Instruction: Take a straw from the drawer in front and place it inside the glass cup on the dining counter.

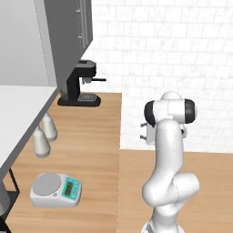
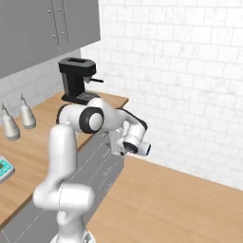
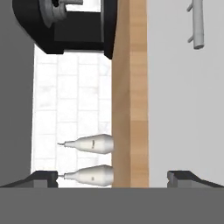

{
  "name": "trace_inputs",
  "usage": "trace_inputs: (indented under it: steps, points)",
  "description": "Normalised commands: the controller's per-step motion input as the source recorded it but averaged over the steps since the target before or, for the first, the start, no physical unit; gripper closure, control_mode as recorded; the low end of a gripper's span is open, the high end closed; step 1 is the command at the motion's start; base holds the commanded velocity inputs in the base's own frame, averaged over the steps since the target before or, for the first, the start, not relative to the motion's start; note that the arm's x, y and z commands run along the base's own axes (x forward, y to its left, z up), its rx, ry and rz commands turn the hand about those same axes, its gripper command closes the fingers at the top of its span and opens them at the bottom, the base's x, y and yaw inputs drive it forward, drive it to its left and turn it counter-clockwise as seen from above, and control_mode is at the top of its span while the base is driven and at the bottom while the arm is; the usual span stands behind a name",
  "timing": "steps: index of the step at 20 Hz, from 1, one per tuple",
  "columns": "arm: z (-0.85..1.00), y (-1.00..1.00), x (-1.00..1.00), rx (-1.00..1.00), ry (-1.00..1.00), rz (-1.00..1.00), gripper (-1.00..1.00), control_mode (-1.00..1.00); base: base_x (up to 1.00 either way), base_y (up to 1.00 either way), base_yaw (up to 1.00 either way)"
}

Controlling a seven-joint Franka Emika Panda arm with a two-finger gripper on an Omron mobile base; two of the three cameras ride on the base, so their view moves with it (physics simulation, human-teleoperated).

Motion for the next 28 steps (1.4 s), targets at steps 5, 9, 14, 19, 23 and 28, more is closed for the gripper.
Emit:
trace_inputs:
  steps: [5,9,14,19,23,28]
  points:
    - [-0.52,0.17,0.74,0.0,-0.02,0.14,-1.0,-1.0,0.0,0.0,0.0]
    - [-0.22,0.4,0.43,0.0,-0.06,0.04,-1.0,-1.0,0.0,0.0,0.0]
    - [0.0,0.52,0.02,-0.02,-0.17,-0.03,-1.0,-1.0,0.0,0.0,0.0]
    - [0.0,0.53,-0.35,-0.08,-0.32,-0.08,-1.0,-1.0,0.0,0.0,0.0]
    - [0.0,0.31,-0.06,-0.13,-0.27,-0.15,-1.0,-1.0,0.0,0.0,0.0]
    - [0.0,0.08,0.06,-0.08,-0.15,-0.18,-1.0,-1.0,0.0,0.0,0.0]
